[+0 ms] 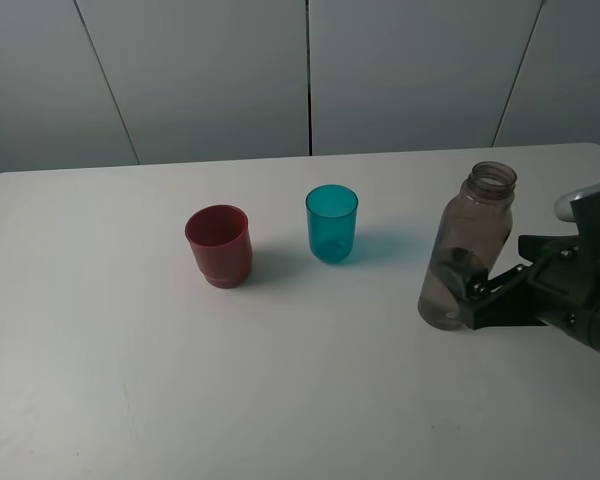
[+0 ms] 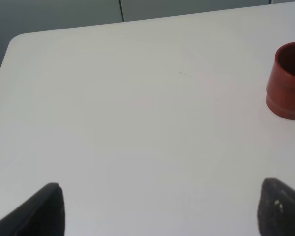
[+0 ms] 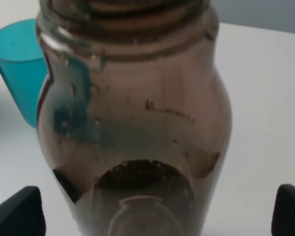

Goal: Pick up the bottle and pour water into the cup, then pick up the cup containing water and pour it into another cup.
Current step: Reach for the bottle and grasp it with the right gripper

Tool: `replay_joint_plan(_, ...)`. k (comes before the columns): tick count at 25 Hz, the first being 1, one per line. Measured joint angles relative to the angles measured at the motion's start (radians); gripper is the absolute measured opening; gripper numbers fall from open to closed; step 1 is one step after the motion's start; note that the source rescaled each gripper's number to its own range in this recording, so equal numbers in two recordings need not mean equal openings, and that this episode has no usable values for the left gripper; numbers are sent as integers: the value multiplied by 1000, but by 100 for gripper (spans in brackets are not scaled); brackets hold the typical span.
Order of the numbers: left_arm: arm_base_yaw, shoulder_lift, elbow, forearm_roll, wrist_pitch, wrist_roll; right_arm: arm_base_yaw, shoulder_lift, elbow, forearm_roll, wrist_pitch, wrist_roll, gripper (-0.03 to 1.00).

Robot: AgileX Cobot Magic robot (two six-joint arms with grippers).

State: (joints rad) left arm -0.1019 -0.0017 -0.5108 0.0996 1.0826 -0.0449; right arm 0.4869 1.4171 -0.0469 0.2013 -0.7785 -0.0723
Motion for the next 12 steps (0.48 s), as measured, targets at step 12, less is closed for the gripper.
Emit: replay_joint_plan(12, 0, 0, 0, 0, 0, 0, 0, 211, -50, -6, -184, 35, 100)
